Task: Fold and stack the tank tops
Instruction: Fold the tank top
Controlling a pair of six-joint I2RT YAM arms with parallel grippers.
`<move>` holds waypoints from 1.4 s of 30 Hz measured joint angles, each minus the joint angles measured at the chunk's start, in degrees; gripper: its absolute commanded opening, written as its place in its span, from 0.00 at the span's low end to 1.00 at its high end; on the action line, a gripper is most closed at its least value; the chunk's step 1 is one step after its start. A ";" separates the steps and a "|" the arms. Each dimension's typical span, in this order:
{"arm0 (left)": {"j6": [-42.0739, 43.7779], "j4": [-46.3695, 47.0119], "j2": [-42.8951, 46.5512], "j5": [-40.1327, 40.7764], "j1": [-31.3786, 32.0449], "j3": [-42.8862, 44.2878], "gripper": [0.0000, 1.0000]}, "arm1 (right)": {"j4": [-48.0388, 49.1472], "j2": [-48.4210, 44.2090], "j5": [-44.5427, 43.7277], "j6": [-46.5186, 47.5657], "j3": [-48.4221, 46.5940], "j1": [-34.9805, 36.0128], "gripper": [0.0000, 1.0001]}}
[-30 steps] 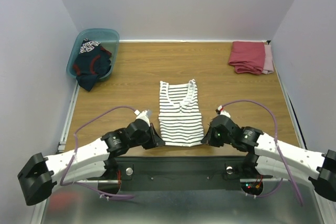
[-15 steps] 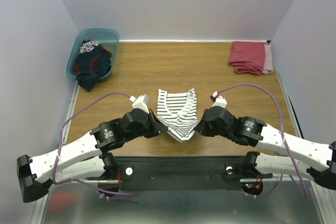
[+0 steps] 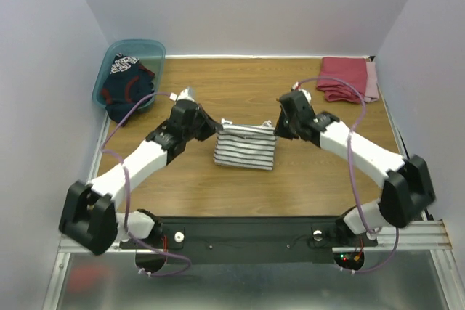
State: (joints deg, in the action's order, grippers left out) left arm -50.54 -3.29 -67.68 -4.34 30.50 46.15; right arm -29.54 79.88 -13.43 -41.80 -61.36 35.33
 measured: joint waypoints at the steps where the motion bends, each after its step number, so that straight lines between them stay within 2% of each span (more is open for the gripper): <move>1: 0.52 2.40 -3.87 -0.61 -1.44 1.55 0.02 | 1.22 4.02 2.08 1.38 -2.47 -2.49 0.17; 2: 1.25 4.44 -7.63 -1.44 -2.58 3.48 0.06 | 1.97 6.25 3.08 2.12 -3.63 -3.85 0.20; 3: 2.29 6.05 -12.17 -2.05 -3.76 6.12 0.08 | 2.43 10.45 4.96 3.43 -6.99 -5.75 0.30; 5: 3.65 9.33 -21.00 -3.19 -5.42 11.39 0.21 | 4.50 17.29 7.19 5.03 -11.63 -8.48 0.44; 6: 4.24 10.97 -25.16 -3.96 -6.25 13.44 0.33 | 5.40 20.41 8.02 5.64 -13.42 -9.70 0.58; 9: 5.18 14.69 -32.70 -6.38 -8.70 16.98 0.69 | 6.14 26.97 9.68 7.58 -17.62 -12.35 0.68; 13: 6.27 17.29 -35.43 -7.80 -11.67 17.77 0.69 | 6.19 29.14 9.42 9.60 -19.67 -13.68 0.69; 18: 7.13 18.05 -33.40 -6.99 -13.14 19.98 0.62 | 7.32 27.76 9.62 11.10 -20.15 -13.14 0.65; 20: 7.23 17.11 -31.26 -6.10 -12.81 19.98 0.49 | 7.82 26.40 9.53 11.39 -19.19 -12.41 0.58; 21: 7.28 16.74 -30.03 -5.40 -12.44 19.82 0.39 | 7.82 25.51 9.42 11.61 -18.51 -11.87 0.50; 23: 7.19 16.70 -27.34 -3.96 -11.23 18.67 0.23 | 8.26 24.04 9.35 12.04 -17.20 -10.21 0.46; 30: 5.11 15.43 -19.08 -0.11 -0.72 9.31 0.01 | 10.27 26.18 9.79 12.66 -17.40 -5.57 0.41; 33: 4.22 15.19 -19.54 -0.11 1.33 6.97 0.00 | 10.54 30.53 9.11 13.27 -19.67 -5.73 0.40; 42: 3.45 15.15 -27.76 1.33 0.79 6.38 0.00 | 10.75 40.81 8.68 14.23 -26.84 -8.17 0.40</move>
State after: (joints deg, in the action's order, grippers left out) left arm -47.09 11.86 -95.44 -3.01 31.29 52.53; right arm -18.79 120.68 -4.75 -27.57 -88.20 27.16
